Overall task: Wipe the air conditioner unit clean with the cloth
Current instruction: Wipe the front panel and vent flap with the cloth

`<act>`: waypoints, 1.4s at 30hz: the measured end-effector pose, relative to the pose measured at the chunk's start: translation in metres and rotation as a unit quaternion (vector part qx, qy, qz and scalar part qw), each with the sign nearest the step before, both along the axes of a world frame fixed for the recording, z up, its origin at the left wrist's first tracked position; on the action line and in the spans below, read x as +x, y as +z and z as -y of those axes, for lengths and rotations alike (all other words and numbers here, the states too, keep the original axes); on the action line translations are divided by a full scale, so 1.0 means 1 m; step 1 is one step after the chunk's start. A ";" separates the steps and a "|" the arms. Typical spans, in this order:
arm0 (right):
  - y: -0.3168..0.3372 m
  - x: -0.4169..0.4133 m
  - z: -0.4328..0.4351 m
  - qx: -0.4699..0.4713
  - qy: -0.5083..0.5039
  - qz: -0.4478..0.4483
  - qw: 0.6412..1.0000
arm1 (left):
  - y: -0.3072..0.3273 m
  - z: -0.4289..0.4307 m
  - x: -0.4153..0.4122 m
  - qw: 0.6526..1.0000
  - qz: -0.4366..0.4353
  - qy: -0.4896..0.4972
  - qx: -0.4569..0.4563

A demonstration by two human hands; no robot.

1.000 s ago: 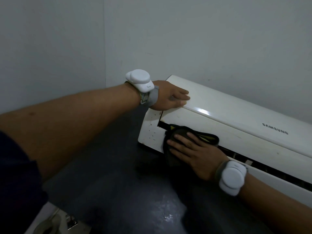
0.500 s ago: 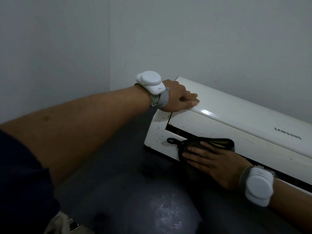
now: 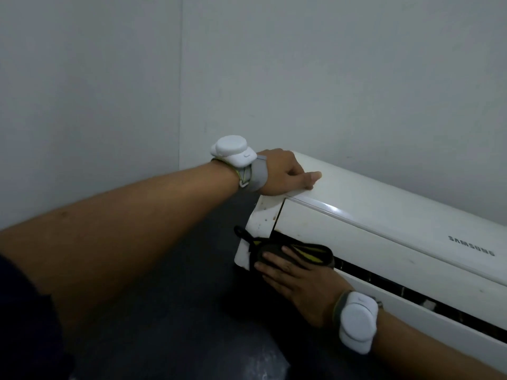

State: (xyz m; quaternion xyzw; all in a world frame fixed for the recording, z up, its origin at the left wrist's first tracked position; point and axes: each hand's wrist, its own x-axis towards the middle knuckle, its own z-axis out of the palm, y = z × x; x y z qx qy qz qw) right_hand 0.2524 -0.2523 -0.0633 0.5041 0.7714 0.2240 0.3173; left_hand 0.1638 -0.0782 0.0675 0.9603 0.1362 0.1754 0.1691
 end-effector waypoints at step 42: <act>0.007 -0.032 -0.028 -0.004 0.024 0.071 0.997 | -0.024 -0.030 -0.038 0.981 -0.001 0.015 -0.191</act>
